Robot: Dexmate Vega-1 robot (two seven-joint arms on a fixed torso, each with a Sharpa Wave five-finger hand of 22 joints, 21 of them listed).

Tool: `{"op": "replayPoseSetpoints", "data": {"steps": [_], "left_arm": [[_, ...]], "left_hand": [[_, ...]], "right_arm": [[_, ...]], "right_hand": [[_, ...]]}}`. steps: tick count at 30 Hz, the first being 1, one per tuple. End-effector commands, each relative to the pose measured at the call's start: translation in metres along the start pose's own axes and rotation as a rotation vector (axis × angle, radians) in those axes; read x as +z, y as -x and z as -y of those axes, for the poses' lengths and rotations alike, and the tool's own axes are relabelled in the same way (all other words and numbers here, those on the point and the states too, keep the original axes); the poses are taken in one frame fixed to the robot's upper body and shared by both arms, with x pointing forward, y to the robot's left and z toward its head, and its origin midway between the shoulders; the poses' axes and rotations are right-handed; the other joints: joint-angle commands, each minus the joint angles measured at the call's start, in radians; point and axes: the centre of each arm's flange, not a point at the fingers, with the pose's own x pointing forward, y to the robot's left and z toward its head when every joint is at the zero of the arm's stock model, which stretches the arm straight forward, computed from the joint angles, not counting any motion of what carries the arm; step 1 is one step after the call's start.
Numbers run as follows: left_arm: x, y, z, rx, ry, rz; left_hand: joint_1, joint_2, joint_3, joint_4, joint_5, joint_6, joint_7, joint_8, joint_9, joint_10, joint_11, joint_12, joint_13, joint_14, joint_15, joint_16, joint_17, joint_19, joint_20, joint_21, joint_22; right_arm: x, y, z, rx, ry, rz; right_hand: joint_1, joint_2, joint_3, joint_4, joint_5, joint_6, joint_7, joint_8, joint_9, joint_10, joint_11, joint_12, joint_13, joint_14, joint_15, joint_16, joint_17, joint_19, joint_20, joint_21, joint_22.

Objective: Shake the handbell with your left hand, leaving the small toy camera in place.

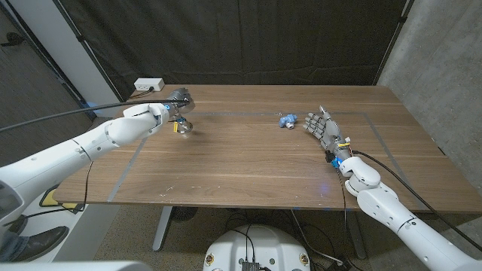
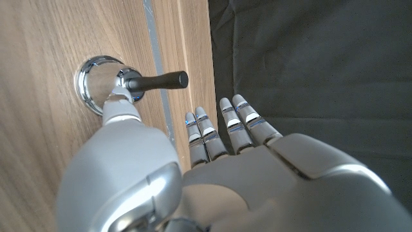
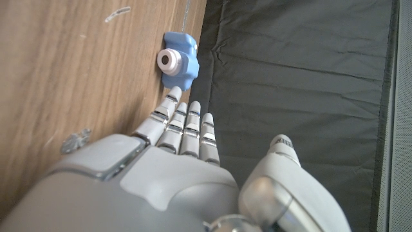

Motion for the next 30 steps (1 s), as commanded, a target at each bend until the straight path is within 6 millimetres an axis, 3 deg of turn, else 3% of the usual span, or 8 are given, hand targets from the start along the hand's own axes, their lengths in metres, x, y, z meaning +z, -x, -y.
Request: {"op": "replayPoseSetpoints", "data": {"steps": [1, 7, 14, 20, 30], "left_arm": [[-0.001, -0.009, 0.011, -0.036, -0.019, 0.022], [-0.004, -0.013, 0.014, -0.046, -0.031, 0.026], [-0.002, -0.017, 0.019, -0.054, -0.041, 0.037], [0.000, -0.022, 0.025, -0.070, -0.051, 0.043], [0.012, -0.029, 0.025, -0.073, -0.051, 0.072]], "left_hand": [[0.019, 0.002, 0.007, -0.001, 0.010, 0.040, -0.002, 0.019, 0.005, 0.022, -0.002, -0.003, 0.003, 0.017, -0.105, 0.003, 0.005, 0.012, -0.026, 0.007, 0.003], [0.035, 0.011, 0.007, 0.003, 0.011, 0.109, -0.007, 0.040, 0.006, 0.080, -0.003, 0.006, 0.006, 0.064, -0.123, 0.015, 0.008, 0.036, -0.029, 0.016, 0.005], [0.040, 0.010, 0.006, 0.003, 0.011, 0.114, -0.008, 0.040, 0.006, 0.078, -0.005, 0.002, 0.007, 0.055, -0.118, 0.009, 0.008, 0.033, -0.027, 0.015, 0.006], [0.053, 0.010, 0.004, 0.004, 0.012, 0.189, -0.031, 0.064, 0.006, 0.125, -0.009, 0.006, 0.009, 0.079, -0.123, 0.013, 0.009, 0.034, -0.026, 0.016, 0.007], [0.066, 0.009, 0.000, 0.005, 0.012, 0.226, -0.040, 0.072, 0.004, 0.164, -0.011, 0.008, 0.011, 0.122, -0.138, 0.023, 0.010, 0.058, -0.026, 0.026, 0.009]], "right_arm": [[-0.004, -0.002, 0.000, -0.005, -0.009, -0.026], [-0.006, -0.004, -0.002, -0.006, -0.013, -0.035], [-0.009, -0.003, -0.004, -0.047, -0.048, -0.055], [-0.008, -0.006, -0.005, -0.042, -0.034, -0.056], [-0.009, -0.008, -0.005, -0.032, -0.029, -0.055]], "right_hand": [[0.009, 0.004, 0.003, -0.003, -0.003, 0.009, 0.002, 0.007, 0.003, 0.011, 0.001, 0.009, 0.006, 0.008, -0.002, 0.006, 0.004, 0.003, 0.000, 0.007, 0.005], [0.012, 0.008, 0.006, -0.004, -0.002, 0.009, 0.002, 0.007, 0.003, 0.014, 0.002, 0.009, 0.006, 0.011, 0.000, 0.006, 0.004, 0.005, 0.000, 0.007, 0.005], [0.017, 0.020, 0.012, -0.004, -0.002, 0.024, 0.001, 0.012, 0.004, 0.030, 0.001, 0.015, 0.006, 0.030, -0.006, 0.012, 0.004, 0.023, -0.002, 0.013, 0.006], [0.019, 0.023, 0.013, -0.004, -0.002, 0.030, 0.000, 0.014, 0.004, 0.035, -0.001, 0.016, 0.006, 0.037, -0.009, 0.013, 0.004, 0.027, -0.003, 0.014, 0.006], [0.020, 0.024, 0.014, -0.005, -0.003, 0.030, -0.002, 0.013, 0.004, 0.037, 0.000, 0.016, 0.006, 0.040, -0.010, 0.012, 0.004, 0.030, -0.002, 0.014, 0.006]]}}
